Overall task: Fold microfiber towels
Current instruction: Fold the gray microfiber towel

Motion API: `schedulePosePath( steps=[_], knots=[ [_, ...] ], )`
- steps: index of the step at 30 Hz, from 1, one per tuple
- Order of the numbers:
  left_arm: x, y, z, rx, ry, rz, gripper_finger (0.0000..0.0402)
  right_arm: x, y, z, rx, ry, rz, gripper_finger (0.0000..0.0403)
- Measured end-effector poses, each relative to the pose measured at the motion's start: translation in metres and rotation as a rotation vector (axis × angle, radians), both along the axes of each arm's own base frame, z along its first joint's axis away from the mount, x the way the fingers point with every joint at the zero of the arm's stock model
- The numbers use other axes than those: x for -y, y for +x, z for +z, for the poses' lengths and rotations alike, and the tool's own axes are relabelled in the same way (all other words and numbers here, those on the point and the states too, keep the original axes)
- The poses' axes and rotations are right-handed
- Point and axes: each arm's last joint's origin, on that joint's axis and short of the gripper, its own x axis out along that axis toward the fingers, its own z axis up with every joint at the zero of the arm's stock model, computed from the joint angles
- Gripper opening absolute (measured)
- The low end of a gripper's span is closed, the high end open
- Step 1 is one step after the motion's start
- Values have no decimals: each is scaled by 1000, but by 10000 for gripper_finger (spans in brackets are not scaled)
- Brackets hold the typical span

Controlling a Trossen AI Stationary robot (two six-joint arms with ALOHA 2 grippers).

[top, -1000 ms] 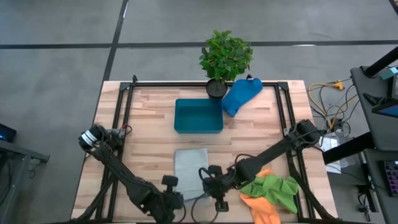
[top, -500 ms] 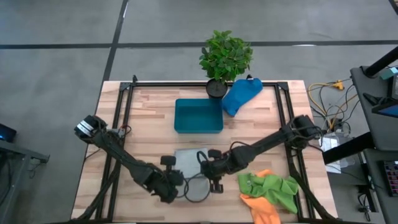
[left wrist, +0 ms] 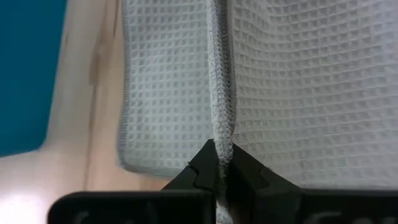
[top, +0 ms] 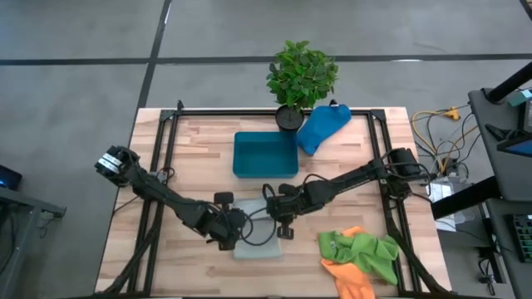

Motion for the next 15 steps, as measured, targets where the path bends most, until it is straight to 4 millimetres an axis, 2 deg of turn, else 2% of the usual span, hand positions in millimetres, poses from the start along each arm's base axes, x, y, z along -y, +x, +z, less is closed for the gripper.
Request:
schedulePosePath(
  steps=[5, 15],
  knots=[
    [-9, 3, -5, 10, 23, 16, 0, 11, -1, -5, -19, -5, -26, 9],
    [-22, 6, -9, 17, 74, 70, 0, 17, -1, -7, -20, -51, -65, 9]
  ],
)
